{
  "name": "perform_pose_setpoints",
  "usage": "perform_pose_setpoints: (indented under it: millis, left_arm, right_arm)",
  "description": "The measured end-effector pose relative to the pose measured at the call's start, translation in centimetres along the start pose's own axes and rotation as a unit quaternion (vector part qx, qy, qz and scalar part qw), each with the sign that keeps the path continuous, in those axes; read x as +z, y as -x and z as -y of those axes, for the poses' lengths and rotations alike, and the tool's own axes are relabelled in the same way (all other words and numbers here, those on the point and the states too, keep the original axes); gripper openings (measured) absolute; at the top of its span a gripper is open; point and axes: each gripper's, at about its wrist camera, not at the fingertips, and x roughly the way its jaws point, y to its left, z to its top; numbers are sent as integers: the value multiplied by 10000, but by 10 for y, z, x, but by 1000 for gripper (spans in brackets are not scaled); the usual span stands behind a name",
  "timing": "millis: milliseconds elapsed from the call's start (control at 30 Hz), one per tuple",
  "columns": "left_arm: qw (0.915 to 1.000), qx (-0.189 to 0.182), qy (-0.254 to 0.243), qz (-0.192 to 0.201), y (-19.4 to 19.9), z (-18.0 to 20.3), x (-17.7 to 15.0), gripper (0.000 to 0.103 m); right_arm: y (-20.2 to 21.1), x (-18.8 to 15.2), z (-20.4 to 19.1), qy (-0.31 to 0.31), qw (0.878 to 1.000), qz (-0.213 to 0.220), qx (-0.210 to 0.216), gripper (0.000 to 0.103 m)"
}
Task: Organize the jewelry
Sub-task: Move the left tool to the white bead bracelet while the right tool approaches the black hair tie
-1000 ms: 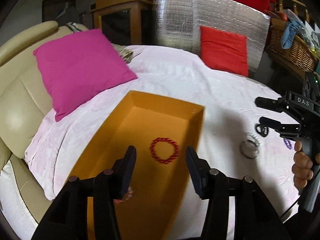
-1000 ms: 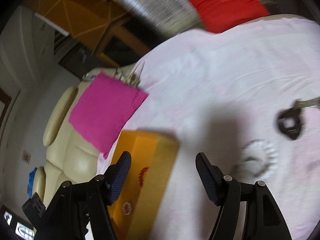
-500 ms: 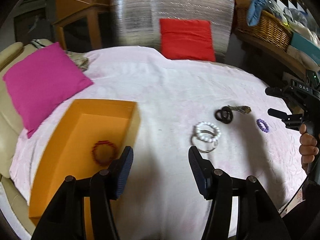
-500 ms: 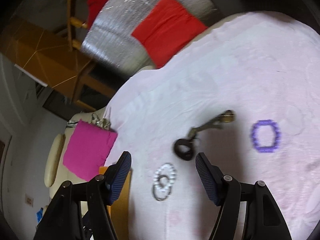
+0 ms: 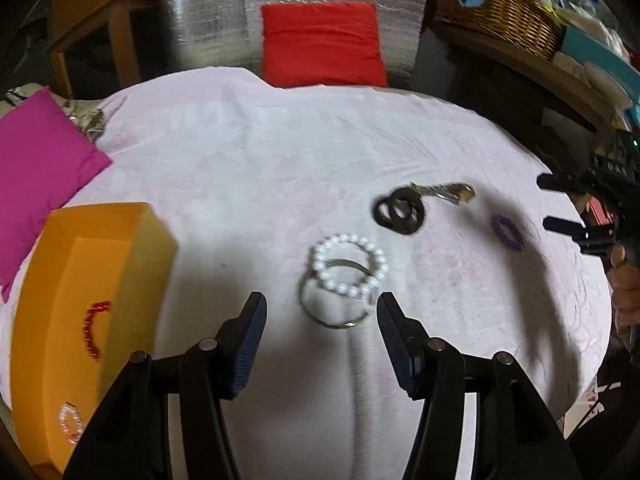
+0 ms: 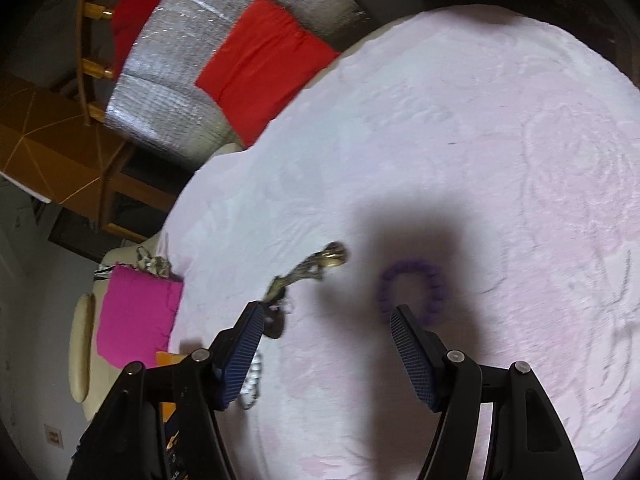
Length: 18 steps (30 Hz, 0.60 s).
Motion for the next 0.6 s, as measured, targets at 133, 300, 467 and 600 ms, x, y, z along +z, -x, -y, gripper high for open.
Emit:
perform_pose_setpoints:
  millis: [133,300,467,600]
  left_arm:
    - [9998,-59,-77,-144,-8,9,-6,58]
    - [9998,-17,-98,-174,-7,11,-8,58]
    - [9995,16,-207,-238,-7,12,-10,58]
    - [9993,-8,-243,-284,-10,14,-11,58]
  right_arm:
    - [2,9,19,-251,9996,54,-132,70]
    - [0,8,25,-348,9989,-29,-314,70]
    - [-3,1,16,-229,9995,-86,-221,70]
    - [-15,-5,1,-92,9996,-210,-153,70]
